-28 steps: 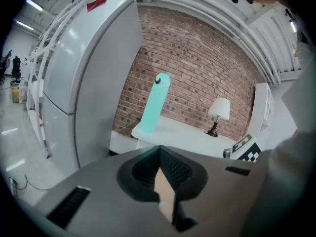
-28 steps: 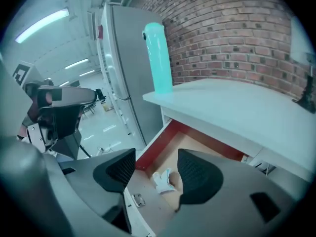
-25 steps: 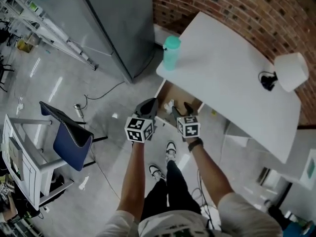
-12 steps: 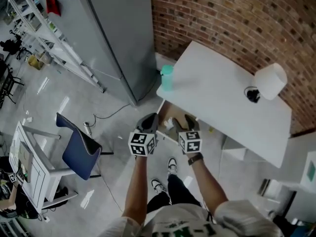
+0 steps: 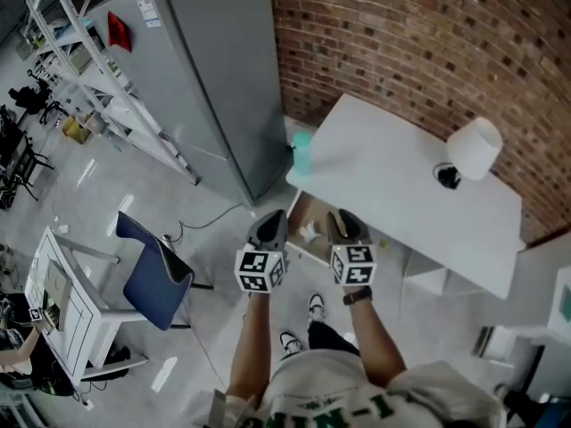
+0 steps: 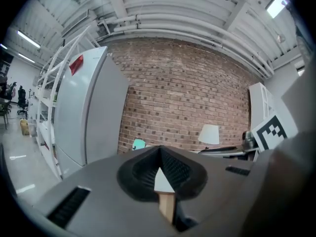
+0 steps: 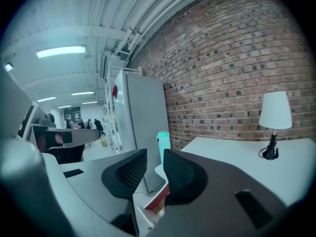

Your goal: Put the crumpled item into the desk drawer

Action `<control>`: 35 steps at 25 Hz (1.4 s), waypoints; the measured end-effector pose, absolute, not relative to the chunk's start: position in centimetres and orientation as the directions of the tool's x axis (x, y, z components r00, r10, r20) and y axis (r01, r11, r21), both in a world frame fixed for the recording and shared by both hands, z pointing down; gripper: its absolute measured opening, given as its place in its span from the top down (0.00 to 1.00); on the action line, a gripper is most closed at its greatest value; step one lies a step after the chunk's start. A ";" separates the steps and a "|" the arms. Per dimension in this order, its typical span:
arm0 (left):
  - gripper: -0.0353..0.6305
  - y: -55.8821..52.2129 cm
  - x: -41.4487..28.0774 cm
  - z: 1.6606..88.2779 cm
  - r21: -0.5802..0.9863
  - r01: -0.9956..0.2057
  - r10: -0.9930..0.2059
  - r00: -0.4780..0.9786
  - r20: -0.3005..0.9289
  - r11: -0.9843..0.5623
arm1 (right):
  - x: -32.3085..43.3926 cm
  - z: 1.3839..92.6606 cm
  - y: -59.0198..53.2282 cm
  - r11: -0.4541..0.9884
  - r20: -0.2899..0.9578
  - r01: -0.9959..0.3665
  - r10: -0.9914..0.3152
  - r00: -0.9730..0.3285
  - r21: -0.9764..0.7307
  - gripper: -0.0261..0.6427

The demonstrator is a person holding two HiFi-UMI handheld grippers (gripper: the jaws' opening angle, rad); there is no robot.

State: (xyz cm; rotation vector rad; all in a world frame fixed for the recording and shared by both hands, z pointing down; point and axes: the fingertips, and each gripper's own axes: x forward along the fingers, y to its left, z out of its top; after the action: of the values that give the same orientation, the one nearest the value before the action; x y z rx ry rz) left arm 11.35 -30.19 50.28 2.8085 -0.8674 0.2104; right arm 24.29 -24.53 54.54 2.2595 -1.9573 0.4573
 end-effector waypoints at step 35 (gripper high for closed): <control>0.95 -26.8 9.2 45.4 0.061 -0.547 -0.537 0.834 0.123 -0.835 | 22.3 45.9 -21.9 -0.156 0.149 -0.988 -0.977 0.155 0.000 0.95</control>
State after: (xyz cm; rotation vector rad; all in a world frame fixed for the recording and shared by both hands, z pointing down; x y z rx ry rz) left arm 9.21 -26.79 45.37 2.9188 -0.8646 0.1540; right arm 22.35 -21.87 45.94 2.3114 -1.9742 0.1723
